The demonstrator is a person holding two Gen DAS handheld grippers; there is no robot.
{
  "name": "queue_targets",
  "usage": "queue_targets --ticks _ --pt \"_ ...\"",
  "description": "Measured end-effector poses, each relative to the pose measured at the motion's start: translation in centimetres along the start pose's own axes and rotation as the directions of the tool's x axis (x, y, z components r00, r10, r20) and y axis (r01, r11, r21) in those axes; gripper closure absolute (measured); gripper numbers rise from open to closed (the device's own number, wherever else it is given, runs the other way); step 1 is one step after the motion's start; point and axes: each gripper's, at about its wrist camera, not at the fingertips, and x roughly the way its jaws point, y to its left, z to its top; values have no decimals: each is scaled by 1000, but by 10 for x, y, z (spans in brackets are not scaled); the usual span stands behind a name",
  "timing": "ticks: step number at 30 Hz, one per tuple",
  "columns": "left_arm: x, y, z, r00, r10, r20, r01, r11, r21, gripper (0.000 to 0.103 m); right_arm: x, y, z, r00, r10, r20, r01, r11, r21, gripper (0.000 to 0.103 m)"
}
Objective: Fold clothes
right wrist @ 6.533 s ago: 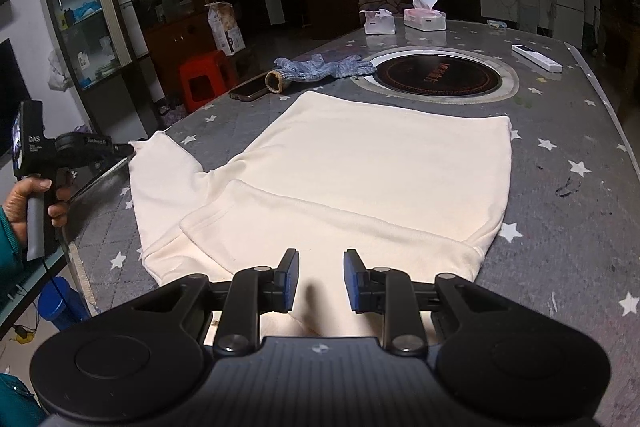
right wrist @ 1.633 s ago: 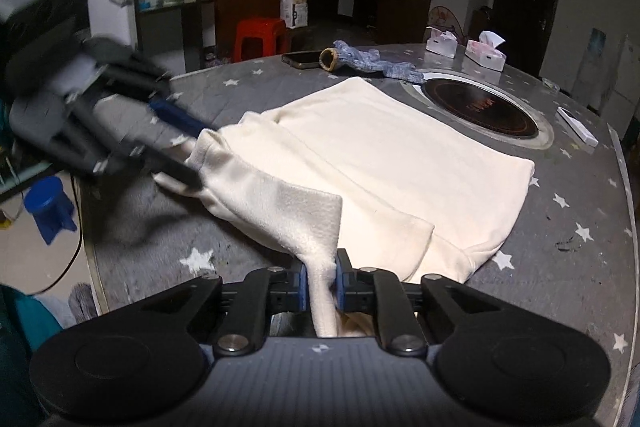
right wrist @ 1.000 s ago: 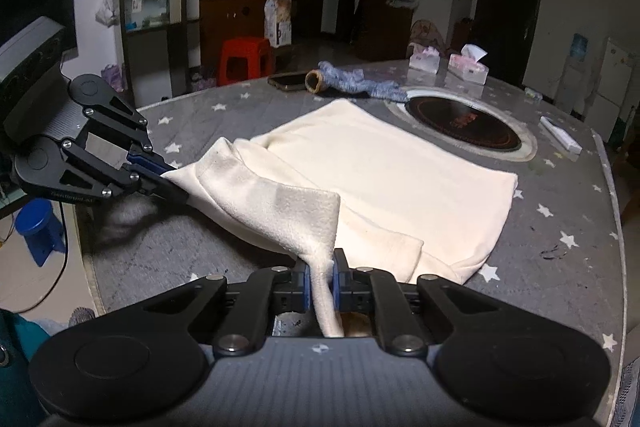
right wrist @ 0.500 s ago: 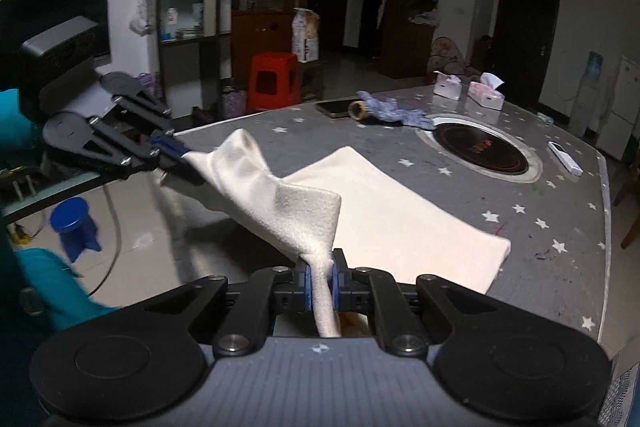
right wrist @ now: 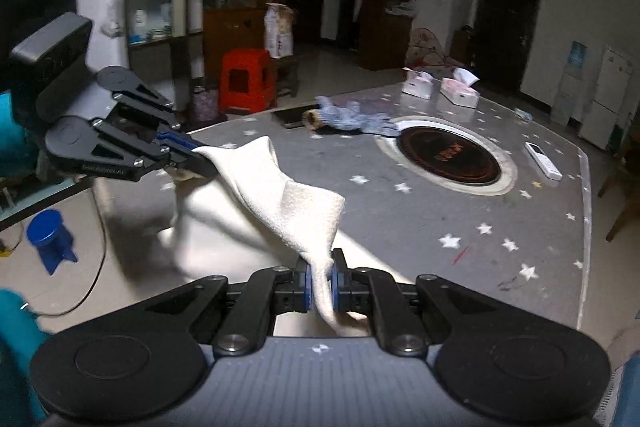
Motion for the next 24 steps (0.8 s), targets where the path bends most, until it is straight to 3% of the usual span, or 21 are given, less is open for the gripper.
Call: queue_targets --ticks 8,12,14,18,24 --pt "100 21 -3 989 102 -111 -108 993 -52 97 75 -40 -8 996 -79 -45 84 989 120 95" --pt "133 26 -13 976 134 -170 -152 984 -93 92 112 -60 -13 991 -117 -71 128 976 177 89" --pt "136 29 -15 974 146 -172 -165 980 -108 90 125 -68 -16 987 -137 -79 151 967 205 84" --pt "128 33 -18 968 189 -162 -210 970 -126 68 114 -79 -26 979 -191 -64 201 944 261 79" --pt "109 26 -8 972 205 -114 -222 961 -166 68 90 -80 -23 980 -201 -5 193 933 303 80"
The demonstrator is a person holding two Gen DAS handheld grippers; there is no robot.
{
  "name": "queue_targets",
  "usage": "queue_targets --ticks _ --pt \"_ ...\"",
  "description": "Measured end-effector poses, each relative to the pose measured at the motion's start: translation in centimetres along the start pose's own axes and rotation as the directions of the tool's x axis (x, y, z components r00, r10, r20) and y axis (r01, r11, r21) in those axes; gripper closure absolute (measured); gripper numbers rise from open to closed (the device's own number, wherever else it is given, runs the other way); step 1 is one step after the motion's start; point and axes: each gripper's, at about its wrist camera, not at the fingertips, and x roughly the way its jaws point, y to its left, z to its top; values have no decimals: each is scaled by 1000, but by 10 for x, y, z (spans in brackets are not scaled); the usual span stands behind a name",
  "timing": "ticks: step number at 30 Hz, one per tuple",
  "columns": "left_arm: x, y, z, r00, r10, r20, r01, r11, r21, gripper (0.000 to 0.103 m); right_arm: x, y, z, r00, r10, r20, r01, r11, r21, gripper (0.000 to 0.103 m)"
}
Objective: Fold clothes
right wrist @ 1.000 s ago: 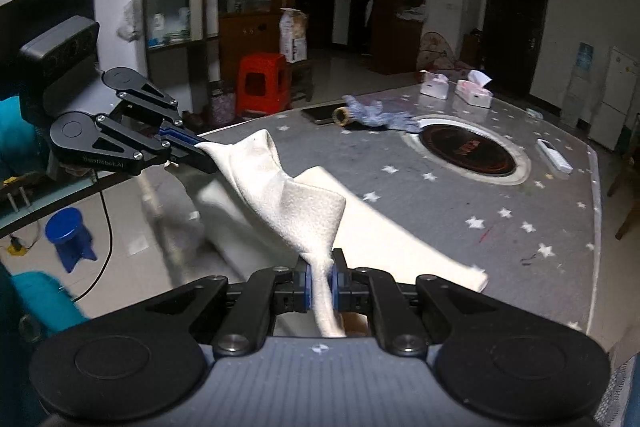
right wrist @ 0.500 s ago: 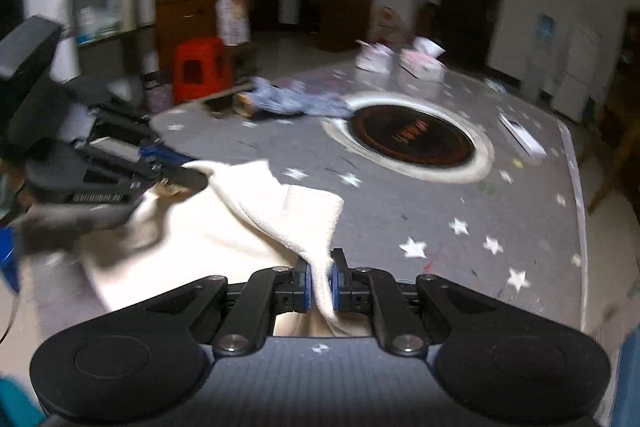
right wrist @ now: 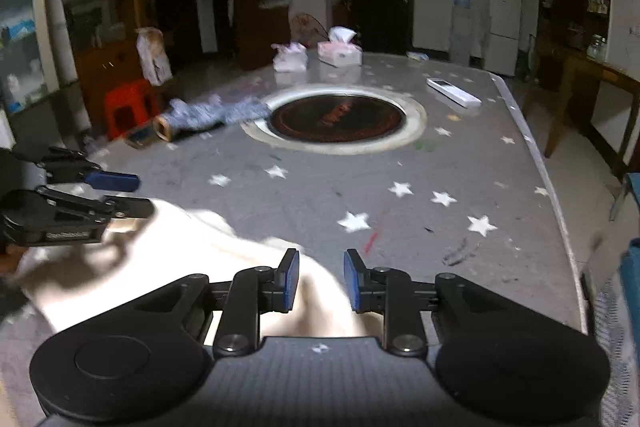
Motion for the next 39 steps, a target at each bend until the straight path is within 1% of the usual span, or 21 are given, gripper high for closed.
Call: queue_targets --ticks 2,4,6,10,13,16,20,23,25,29,33,36,39 --pt "-4 -8 5 999 -41 9 41 999 5 68 8 4 2 1000 15 -9 -15 1000 6 81" --pt "-2 -14 9 995 -97 1 97 995 1 70 17 9 3 999 30 -19 -30 999 11 82" --pt "4 -19 12 991 -136 -13 136 991 -16 72 25 13 5 999 45 -28 -45 999 17 84" --pt "23 -19 15 985 -167 -43 164 984 -64 73 41 21 8 997 71 -44 -70 997 30 85" --pt "36 -18 14 985 -160 -64 154 984 -87 73 47 23 7 997 62 -49 -61 998 18 85" --pt "43 -20 8 990 -116 -84 112 992 -59 71 59 22 0 995 43 -86 -42 999 18 88" --pt "41 -18 9 990 -122 -76 117 991 -69 71 55 26 3 996 32 -80 -32 999 -2 87" --pt "41 -19 11 989 -129 -69 125 990 -64 71 61 30 7 995 50 -85 -50 999 -1 87" --pt "45 -20 11 988 -130 -80 126 990 -58 71 65 32 9 994 64 -90 -64 998 2 87" --pt "45 -17 11 988 -134 -78 129 990 -62 70 71 31 11 992 71 -102 -71 997 2 87" --pt "31 -14 12 990 -133 -44 131 990 -56 71 54 29 11 992 90 -93 -91 996 -15 87" --pt "24 -14 18 986 -165 -23 163 984 -75 71 38 29 9 990 109 -87 -113 993 -36 87" --pt "30 -17 19 980 -196 -42 191 977 -98 73 32 39 3 988 125 -85 -132 988 -82 87"
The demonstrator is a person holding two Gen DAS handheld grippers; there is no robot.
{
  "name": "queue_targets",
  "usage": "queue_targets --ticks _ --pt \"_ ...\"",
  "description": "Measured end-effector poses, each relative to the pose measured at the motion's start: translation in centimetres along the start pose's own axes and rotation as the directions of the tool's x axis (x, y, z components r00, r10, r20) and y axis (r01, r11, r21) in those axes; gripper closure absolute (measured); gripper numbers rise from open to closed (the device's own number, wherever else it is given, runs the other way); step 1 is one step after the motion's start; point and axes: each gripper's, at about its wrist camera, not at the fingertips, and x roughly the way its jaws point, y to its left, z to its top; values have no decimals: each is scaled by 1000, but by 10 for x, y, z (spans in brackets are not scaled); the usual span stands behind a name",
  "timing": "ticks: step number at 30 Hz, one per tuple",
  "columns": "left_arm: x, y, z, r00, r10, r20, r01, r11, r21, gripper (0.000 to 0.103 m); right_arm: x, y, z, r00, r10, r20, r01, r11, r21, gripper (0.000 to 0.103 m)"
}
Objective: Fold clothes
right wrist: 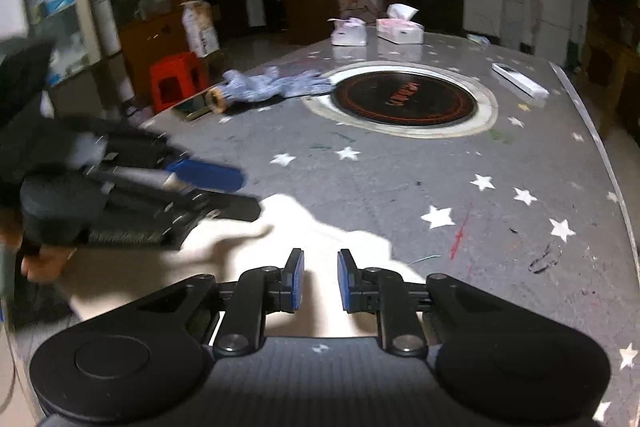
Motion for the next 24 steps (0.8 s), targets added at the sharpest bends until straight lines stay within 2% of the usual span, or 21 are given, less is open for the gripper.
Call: queue_targets --ticks 2,4,11,15,18,21,24 --pt "8 0 -1 999 -16 -28 15 1000 -13 74 0 9 -3 1000 15 4 -15 999 -31 87" --pt "13 -2 -5 999 -2 -38 2 1000 1 78 -3 15 -9 1000 19 5 -19 998 -60 87" --pt "15 -3 -9 999 23 -38 -22 1000 16 77 -17 36 -33 1000 24 5 -23 987 -161 87" --pt "17 -6 -10 999 37 -31 -36 999 34 76 -38 44 -55 1000 3 22 2 979 -206 86" --pt "17 -8 -11 999 47 -26 -46 998 40 76 -57 44 -76 999 -5 41 13 980 -198 86" --pt "17 -7 -11 999 48 -23 -47 998 36 76 -75 37 -87 998 9 57 -1 991 -134 85" --pt "18 -7 -11 999 49 -20 -49 998 33 76 -89 26 -99 999 8 39 -5 997 -75 85"
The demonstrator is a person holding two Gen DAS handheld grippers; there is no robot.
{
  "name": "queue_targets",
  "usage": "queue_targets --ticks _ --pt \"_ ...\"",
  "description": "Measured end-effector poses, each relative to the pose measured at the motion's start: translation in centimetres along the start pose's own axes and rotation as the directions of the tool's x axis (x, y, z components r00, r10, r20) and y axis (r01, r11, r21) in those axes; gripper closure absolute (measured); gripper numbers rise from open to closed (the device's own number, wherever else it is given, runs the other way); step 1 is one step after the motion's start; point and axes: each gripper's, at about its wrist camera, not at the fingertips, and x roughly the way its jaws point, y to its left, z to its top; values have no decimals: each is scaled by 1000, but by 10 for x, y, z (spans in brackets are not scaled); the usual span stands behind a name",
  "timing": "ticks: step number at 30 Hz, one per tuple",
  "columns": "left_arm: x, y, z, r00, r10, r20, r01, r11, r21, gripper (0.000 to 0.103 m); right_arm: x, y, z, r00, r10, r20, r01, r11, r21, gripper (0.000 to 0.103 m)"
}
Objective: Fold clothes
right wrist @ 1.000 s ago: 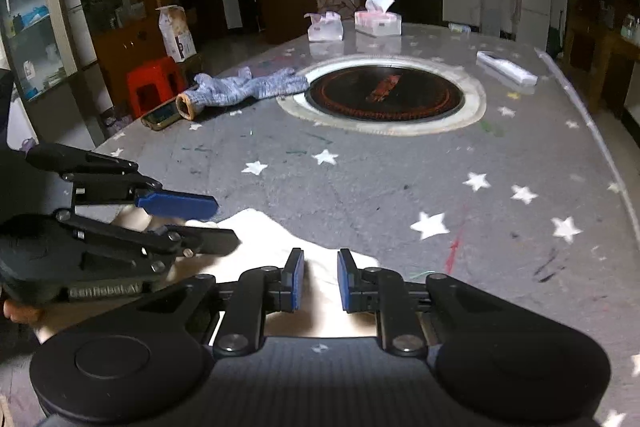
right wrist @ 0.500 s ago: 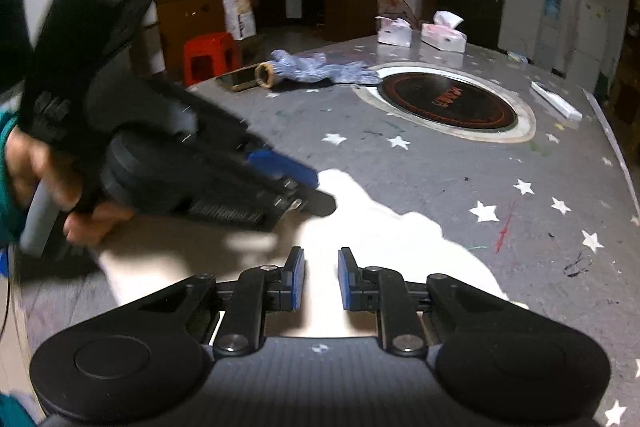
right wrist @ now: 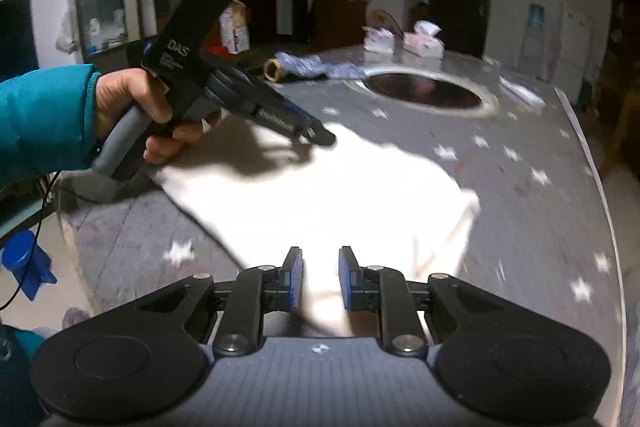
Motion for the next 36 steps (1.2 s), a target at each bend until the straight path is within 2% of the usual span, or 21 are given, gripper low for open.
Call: queue_targets --ticks 6,11,14,16,19,22,27,32,36 --pt "0 0 -1 1000 3 5 -3 1000 3 75 -20 -14 -8 999 2 -45 2 996 87 86" --pt "0 -1 -2 1000 7 8 -7 1000 4 75 -31 -38 11 999 -11 40 3 979 204 86" --pt "-1 -2 -2 1000 13 9 -13 1000 4 75 -18 -45 24 997 -26 78 9 976 218 86" --pt "-2 -1 -2 1000 16 9 -16 1000 2 74 -5 -48 28 997 -8 80 -10 974 225 86" --pt "-8 4 -2 999 31 16 -31 999 -16 73 19 -52 22 1000 -17 17 13 972 234 87" --pt "-20 13 -2 998 60 37 -58 997 -40 73 18 -59 16 999 -49 0 47 965 259 89" --pt "-59 14 -9 996 -4 89 12 996 -94 73 14 -65 31 995 -99 13 92 965 244 86" --pt "-85 -5 -32 995 -60 76 64 997 -51 73 39 -63 57 997 -63 54 51 977 209 86" --pt "-90 -1 -52 998 -49 41 52 996 -77 73 68 -67 65 998 -55 33 46 974 221 86"
